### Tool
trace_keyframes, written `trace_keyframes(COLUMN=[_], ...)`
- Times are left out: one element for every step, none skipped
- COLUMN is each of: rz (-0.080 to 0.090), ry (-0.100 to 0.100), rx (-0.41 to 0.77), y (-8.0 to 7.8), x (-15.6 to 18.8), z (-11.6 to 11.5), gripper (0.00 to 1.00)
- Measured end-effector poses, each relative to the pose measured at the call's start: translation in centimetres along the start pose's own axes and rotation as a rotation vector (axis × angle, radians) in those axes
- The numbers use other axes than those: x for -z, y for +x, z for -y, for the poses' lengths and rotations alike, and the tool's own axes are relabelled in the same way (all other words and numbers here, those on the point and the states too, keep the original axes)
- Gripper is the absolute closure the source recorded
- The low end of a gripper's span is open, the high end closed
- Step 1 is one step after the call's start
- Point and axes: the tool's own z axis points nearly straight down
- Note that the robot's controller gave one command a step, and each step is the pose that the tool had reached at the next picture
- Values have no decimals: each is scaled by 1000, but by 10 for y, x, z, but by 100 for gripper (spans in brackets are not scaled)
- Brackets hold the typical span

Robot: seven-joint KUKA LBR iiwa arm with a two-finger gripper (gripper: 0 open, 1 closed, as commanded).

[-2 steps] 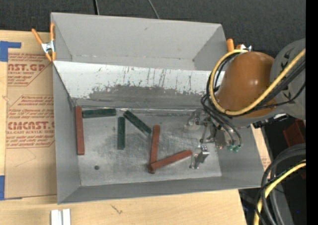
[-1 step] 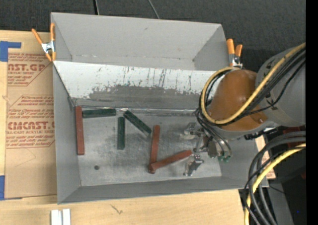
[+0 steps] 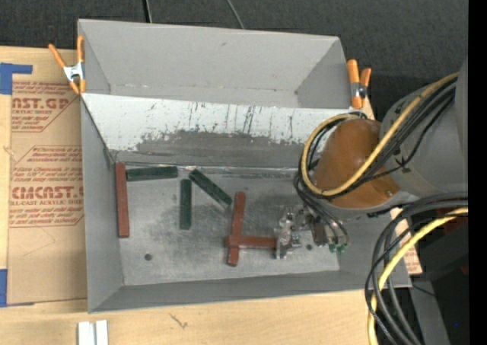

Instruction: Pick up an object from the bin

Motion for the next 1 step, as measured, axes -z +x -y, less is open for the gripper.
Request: trace_keyframes(rz=[0], ry=[0], rx=[0], y=[0], x=[0], z=[0], gripper=[100])
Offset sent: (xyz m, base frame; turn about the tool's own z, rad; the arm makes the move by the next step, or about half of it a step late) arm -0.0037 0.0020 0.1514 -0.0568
